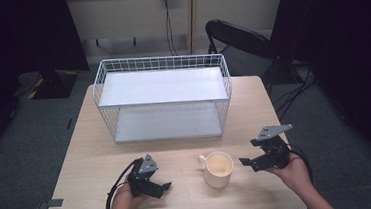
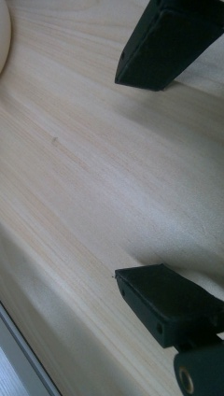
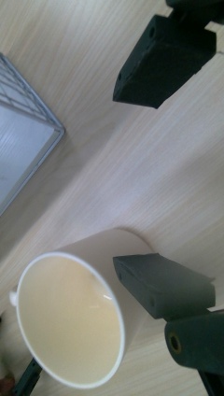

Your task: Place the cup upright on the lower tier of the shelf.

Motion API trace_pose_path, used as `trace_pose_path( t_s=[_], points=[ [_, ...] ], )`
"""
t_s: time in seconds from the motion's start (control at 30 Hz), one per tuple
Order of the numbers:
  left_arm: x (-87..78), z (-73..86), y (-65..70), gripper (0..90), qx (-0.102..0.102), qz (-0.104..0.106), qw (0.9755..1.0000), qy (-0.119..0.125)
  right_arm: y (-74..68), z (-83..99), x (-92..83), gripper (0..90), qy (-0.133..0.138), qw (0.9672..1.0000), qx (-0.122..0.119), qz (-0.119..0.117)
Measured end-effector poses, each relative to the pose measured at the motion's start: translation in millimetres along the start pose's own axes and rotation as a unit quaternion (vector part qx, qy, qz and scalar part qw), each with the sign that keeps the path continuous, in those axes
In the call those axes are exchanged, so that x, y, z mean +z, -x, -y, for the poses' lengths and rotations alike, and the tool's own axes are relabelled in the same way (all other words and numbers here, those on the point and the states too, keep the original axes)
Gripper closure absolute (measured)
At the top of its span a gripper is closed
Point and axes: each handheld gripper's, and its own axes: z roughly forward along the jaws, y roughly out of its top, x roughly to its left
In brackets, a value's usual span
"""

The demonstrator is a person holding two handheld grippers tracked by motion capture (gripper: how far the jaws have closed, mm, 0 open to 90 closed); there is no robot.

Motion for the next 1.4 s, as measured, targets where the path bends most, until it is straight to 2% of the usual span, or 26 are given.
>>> trace_pose_path(
  t_s=[0.47,0.8,1.1,1.4],
  points=[
    [0.0,-0.1,0.0,6.5,0.000,0.000,1.0000,0.000,-16.5,-23.2,7.8,17.6,0.011,0.9996,-0.019,-0.017],
    [0.1,-0.1,0.0,6.5,0.000,0.000,1.0000,0.000,-28.7,-30.0,24.2,24.6,0.008,0.9987,-0.038,-0.032],
    [0.1,-0.1,-0.1,6.5,0.000,0.000,1.0000,0.000,-31.6,-33.7,37.6,39.7,-0.009,0.9985,-0.027,-0.046],
    [0.1,-0.1,0.0,6.5,0.000,0.000,1.0000,0.000,-30.7,-33.1,45.6,47.9,-0.033,0.9978,0.007,-0.057]
  ],
)
